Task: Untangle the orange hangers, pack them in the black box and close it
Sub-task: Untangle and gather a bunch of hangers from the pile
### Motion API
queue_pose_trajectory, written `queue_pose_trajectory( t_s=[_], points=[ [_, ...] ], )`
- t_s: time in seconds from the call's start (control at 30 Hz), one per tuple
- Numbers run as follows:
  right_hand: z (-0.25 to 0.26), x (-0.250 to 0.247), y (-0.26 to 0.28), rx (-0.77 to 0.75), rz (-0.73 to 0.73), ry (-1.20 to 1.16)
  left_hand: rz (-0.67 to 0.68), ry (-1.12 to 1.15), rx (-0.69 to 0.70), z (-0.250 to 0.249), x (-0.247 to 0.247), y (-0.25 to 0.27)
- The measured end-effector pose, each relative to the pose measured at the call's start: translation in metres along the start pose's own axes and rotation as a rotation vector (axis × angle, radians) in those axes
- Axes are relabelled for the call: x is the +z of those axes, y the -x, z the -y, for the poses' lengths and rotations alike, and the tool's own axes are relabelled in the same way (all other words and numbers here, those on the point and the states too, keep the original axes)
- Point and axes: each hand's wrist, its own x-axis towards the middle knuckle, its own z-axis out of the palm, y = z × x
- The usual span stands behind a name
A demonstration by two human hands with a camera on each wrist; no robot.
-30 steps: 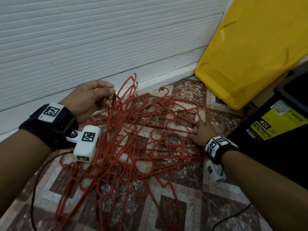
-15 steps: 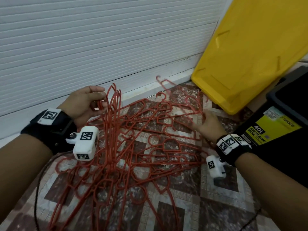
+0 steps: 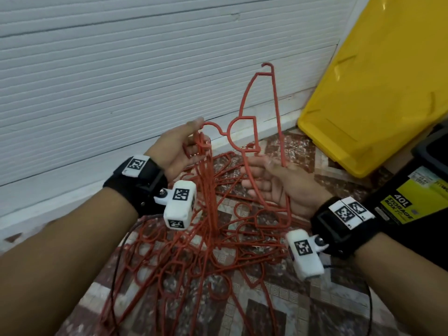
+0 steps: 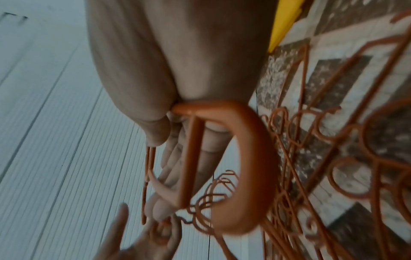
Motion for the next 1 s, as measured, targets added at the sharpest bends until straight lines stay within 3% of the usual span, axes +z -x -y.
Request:
queue_pose_trajectory(
  t_s=[0.13,0.5,0.6,0.87,1.0],
  points=[
    [-0.015,0.017,-0.003,0.063,0.060,-0.026,-0.040,-0.066,0.047,-0.001,0.007,0.004],
    [-0.047,0.009,-0.016,0.020,-0.154,0.092,-0.064,-0.282,0.038,0.002,-0.007,0.010],
    [-0.054,0.013,-0.023,0.059,-0.159,0.157,-0.096,-0.253,0.065,0.003,-0.017,0.007],
    [-0.079,0.028,-0.035,0.163,0.087,0.777,-0.130,-0.170,0.027,0.008,-0.049,0.011],
    [-0.096,0.029,-0.049,0.169,0.165,1.138,-0.122,-0.277,0.032,0.002,-0.063,0.019]
  ],
)
